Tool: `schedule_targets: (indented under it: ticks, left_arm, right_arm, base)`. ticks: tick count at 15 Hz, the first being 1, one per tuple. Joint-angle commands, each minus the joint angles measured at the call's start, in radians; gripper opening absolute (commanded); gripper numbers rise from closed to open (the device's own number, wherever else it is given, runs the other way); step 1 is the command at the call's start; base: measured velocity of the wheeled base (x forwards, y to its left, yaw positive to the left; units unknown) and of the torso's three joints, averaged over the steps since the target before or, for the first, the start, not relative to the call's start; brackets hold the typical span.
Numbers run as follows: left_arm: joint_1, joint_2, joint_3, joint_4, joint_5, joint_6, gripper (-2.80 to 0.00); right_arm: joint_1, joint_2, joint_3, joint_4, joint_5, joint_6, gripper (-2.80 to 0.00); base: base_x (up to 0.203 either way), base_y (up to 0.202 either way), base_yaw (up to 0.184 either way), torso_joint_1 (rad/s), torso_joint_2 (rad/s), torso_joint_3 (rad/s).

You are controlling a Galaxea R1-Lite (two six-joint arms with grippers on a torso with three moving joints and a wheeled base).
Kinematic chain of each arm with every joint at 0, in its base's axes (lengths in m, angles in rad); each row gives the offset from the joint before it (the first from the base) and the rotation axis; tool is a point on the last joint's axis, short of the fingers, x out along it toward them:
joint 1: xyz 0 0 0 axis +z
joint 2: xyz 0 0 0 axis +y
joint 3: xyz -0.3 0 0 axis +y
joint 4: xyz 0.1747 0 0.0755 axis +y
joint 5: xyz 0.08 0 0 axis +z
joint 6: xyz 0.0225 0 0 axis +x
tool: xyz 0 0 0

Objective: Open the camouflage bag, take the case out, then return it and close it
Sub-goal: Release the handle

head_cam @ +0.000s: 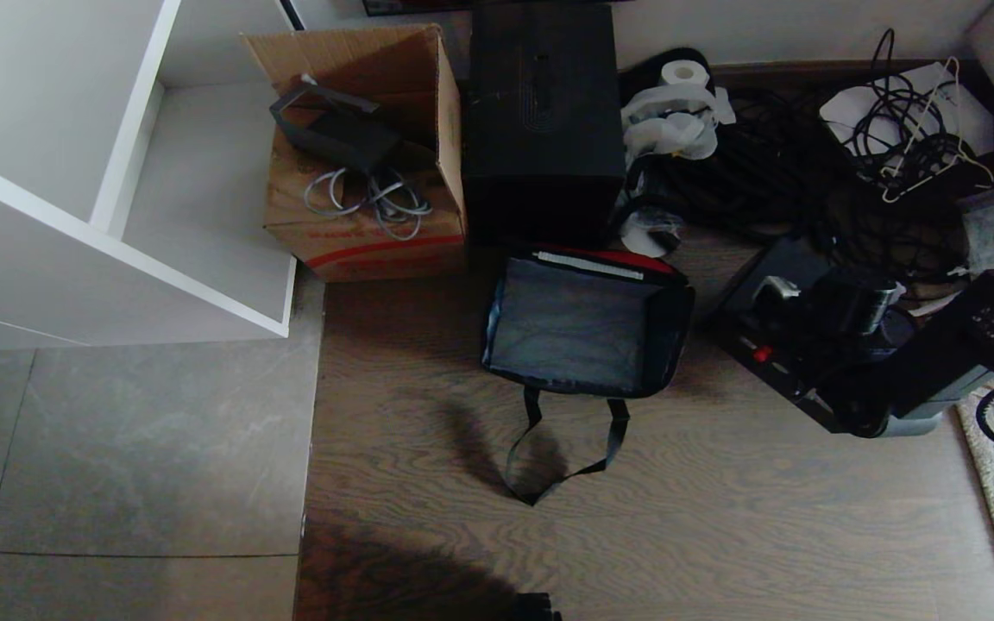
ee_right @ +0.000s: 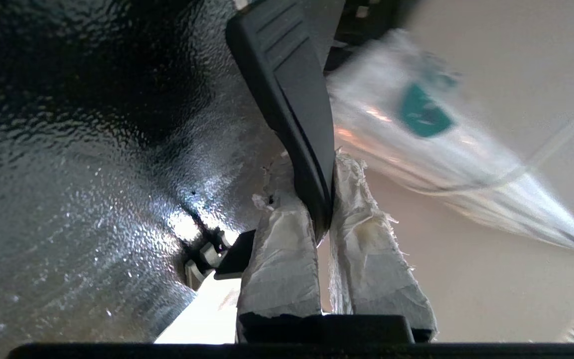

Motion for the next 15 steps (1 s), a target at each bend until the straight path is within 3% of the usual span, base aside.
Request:
schedule_targets:
  ticks: [1, 11, 12, 13, 15]
  left_arm:
    - [0.0, -0.002, 0.009, 0.0, 0.001, -0.001, -2.8]
    - [0.0, -0.002, 0.009, 0.0, 0.001, -0.001, -2.8]
    - [0.0, -0.002, 0.009, 0.0, 0.001, -0.001, -2.8]
    - [0.0, -0.002, 0.009, 0.0, 0.001, -0.001, -2.8]
    - [0.0, -0.002, 0.009, 0.0, 0.001, -0.001, -2.8]
  right_arm:
    - [-0.002, 0.095, -0.034, -0.01, -0.006, 0.014, -2.8]
    - [0.005, 0.201, -0.078, -0.01, -0.005, 0.054, -2.8]
    - [0.006, 0.201, -0.071, -0.007, -0.004, 0.045, -2.04]
    - [0.013, 0.199, -0.059, 0.007, -0.001, 0.052, 0.0]
    - [0.035, 0.184, 0.004, 0.039, 0.015, 0.096, 0.0]
  base:
    - [0.0, 0.0, 0.0, 0.0, 0.0, 0.0]
    - [0.0, 0.0, 0.0, 0.0, 0.0, 0.0]
    - [0.0, 0.0, 0.0, 0.0, 0.0, 0.0]
    - [0.0, 0.0, 0.0, 0.0, 0.0, 0.0]
    - [0.0, 0.0, 0.0, 0.0, 0.0, 0.0]
